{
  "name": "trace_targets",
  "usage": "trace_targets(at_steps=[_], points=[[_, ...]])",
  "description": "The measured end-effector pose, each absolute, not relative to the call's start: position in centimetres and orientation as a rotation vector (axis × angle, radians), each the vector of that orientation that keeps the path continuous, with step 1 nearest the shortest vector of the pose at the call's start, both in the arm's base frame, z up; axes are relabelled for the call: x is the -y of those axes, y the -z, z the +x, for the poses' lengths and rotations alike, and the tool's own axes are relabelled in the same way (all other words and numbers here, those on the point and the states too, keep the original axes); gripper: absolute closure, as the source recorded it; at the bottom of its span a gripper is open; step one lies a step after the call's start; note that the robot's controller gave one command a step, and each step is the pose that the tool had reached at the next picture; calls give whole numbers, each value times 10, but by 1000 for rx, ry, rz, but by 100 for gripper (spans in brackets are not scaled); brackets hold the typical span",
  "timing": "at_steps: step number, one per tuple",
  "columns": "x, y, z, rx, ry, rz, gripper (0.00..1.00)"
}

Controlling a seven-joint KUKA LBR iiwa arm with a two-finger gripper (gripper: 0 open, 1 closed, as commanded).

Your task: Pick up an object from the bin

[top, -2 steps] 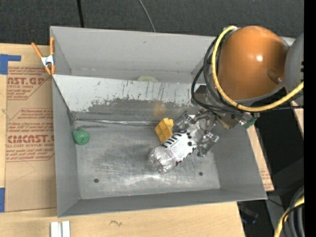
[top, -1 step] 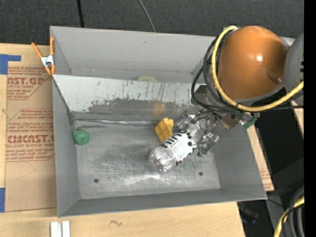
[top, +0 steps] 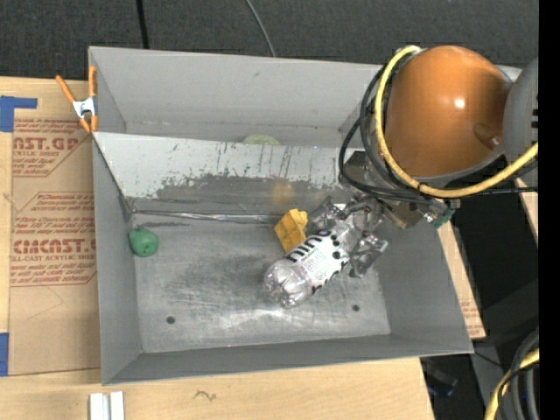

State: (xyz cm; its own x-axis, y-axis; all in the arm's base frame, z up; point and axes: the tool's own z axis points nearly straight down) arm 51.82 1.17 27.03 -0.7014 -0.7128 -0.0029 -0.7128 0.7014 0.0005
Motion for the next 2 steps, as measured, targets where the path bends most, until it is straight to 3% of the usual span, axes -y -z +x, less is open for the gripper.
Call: trace_targets(at_steps=[2], points=[[-12,-270,518,-2895,-3,-1213,100]])
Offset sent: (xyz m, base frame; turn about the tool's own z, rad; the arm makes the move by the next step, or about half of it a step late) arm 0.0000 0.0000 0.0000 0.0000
